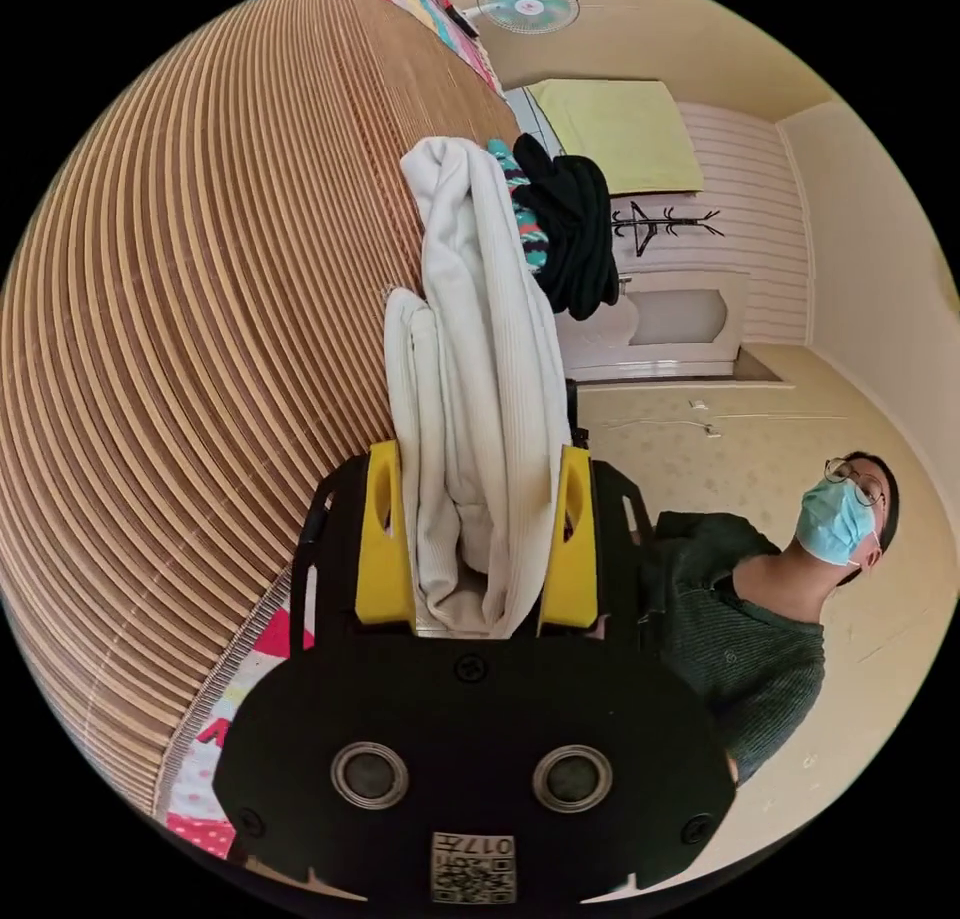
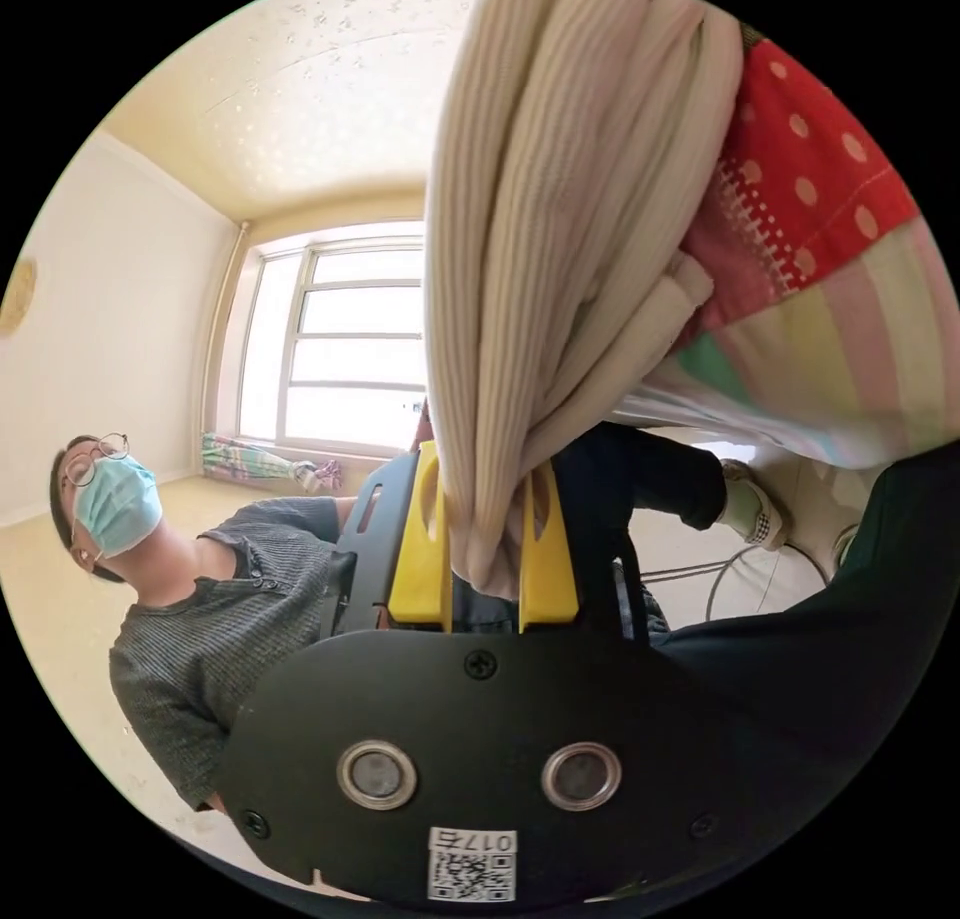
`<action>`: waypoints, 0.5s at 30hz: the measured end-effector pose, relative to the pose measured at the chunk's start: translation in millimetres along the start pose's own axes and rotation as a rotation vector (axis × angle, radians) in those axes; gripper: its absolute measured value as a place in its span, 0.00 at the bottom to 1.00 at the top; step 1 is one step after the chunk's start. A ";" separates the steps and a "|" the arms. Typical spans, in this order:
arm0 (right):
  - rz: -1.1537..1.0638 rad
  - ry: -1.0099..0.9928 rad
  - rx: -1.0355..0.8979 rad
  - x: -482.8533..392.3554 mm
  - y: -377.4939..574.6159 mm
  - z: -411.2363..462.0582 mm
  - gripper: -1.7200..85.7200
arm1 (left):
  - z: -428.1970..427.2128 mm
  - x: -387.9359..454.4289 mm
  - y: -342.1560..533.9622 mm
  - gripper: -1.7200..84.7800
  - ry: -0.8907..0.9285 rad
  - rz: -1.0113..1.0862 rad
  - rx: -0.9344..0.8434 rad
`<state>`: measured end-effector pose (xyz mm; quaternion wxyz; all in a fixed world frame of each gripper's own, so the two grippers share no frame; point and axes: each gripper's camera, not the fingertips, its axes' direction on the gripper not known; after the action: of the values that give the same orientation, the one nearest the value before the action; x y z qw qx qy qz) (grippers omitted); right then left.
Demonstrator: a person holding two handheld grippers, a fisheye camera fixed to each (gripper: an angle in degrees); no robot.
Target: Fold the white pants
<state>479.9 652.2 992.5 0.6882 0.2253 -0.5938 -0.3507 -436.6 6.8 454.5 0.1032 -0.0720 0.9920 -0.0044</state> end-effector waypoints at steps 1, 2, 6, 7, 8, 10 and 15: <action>0.001 -0.025 0.004 -2.3 2.8 0.2 0.14 | 5.9 1.2 -2.0 0.23 0.017 -0.022 -0.045; -0.008 -0.045 0.003 -8.6 5.1 0.7 0.14 | 18.0 8.1 -5.0 0.22 0.078 -0.027 -0.109; -0.079 -0.059 0.001 -47.9 13.7 -1.3 0.13 | 35.9 38.3 7.6 0.19 0.366 0.005 -0.099; -0.104 -0.071 -0.003 -64.3 16.3 0.1 0.13 | 35.6 44.3 12.0 0.19 0.417 0.020 -0.081; -0.121 -0.087 -0.020 -80.1 17.2 5.8 0.13 | 32.9 58.8 22.2 0.18 0.511 0.051 -0.042; -0.140 -0.076 -0.069 -105.4 14.8 23.7 0.13 | 20.3 84.7 37.3 0.18 0.570 0.092 0.001; -0.212 0.055 -0.285 -160.2 -30.8 121.6 0.12 | -104.4 160.1 101.7 0.17 0.396 0.110 0.178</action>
<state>346.9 765.2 888.0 0.6882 0.1964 -0.4920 -0.4957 -627.5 83.8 521.6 -0.0875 -0.0063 0.9911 -0.1005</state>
